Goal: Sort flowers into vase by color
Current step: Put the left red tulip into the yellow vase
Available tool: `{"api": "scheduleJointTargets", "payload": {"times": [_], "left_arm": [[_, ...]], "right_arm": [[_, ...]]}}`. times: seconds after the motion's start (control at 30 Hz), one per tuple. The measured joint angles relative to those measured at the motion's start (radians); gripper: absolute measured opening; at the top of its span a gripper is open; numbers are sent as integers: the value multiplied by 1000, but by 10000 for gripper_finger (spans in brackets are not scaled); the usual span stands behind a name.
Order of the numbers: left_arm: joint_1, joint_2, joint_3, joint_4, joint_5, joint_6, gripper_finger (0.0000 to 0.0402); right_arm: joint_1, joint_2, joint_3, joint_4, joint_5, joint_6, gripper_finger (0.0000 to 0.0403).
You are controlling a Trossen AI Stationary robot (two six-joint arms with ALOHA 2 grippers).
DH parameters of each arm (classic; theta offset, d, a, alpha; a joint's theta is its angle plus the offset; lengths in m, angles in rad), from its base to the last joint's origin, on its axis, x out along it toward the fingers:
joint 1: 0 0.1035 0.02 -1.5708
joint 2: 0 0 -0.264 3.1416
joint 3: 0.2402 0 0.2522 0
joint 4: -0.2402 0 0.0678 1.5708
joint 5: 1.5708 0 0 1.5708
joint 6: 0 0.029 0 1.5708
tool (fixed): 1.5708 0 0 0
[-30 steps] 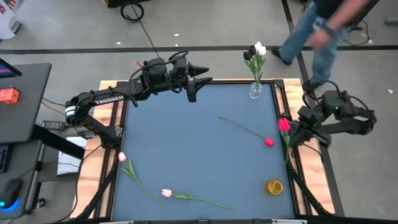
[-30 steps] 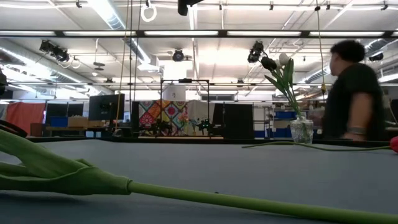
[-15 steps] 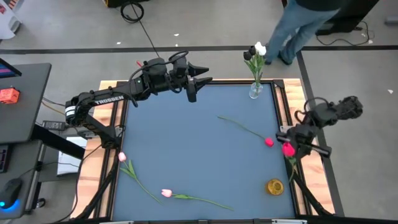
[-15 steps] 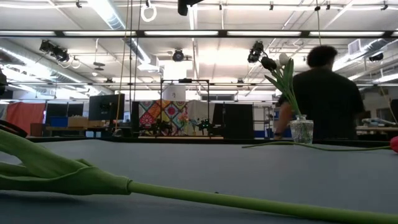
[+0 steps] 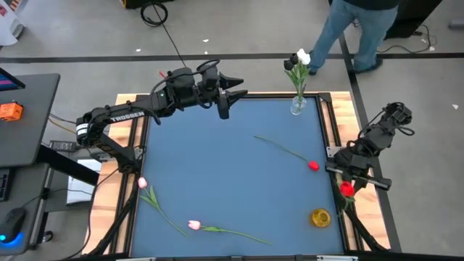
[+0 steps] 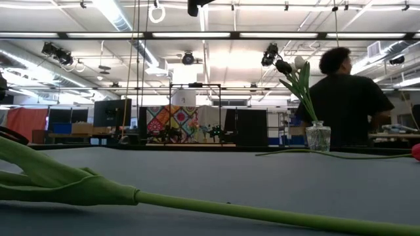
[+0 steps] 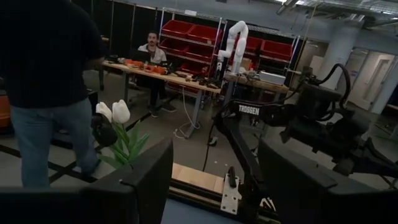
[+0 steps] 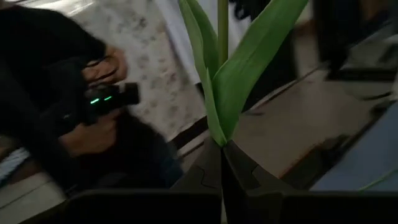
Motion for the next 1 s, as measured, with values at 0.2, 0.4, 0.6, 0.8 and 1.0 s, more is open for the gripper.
{"api": "scheduleJointTargets", "payload": {"times": [0.2, 0.4, 0.6, 0.8, 1.0], "left_arm": [[0, 0, 0, 0, 0, 0, 240], [0, 0, 0, 0, 0, 0, 240], [0, 0, 0, 0, 0, 0, 240], [0, 0, 0, 0, 0, 0, 240], [0, 0, 0, 0, 0, 0, 240]], "right_arm": [[2, 20, -7, 11, 69, -50, 2], [2, 21, -59, 18, 96, -71, 2], [2, 22, -113, 63, 95, -76, 2], [2, 22, -155, 30, 129, -33, 20], [2, 21, -171, -21, 186, 13, 63]]}}
